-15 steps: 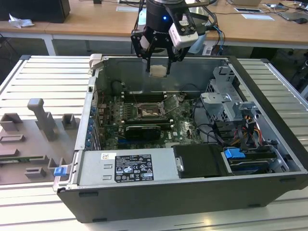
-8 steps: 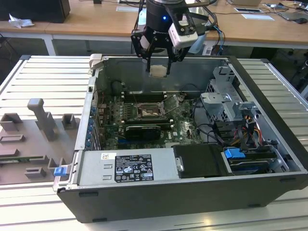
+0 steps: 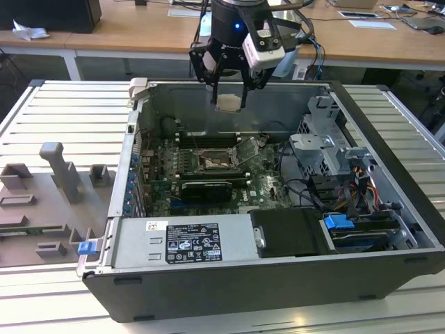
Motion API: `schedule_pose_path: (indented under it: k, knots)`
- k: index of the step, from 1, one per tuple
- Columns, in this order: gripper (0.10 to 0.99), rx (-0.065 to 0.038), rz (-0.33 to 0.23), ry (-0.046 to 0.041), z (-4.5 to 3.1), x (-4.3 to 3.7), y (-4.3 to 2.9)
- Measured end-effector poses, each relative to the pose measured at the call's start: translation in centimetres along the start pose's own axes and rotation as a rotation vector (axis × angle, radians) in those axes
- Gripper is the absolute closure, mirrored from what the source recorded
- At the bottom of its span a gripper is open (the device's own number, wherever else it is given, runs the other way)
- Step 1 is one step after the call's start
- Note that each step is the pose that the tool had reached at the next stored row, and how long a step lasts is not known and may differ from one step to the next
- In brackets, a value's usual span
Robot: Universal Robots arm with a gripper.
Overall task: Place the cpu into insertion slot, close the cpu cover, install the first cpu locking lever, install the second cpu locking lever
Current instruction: 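Place the cpu into insertion slot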
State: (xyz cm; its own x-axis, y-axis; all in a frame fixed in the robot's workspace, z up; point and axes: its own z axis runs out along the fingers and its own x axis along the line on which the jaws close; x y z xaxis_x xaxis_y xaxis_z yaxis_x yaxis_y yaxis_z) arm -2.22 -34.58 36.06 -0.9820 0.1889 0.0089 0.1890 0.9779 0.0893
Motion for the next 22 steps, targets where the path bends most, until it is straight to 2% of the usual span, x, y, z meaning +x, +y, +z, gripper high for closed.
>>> schedule_pose_path:
  k: [22]
  knots:
    - [0.549,-0.001,0.056,-0.0057,0.01,0.0,0.0]
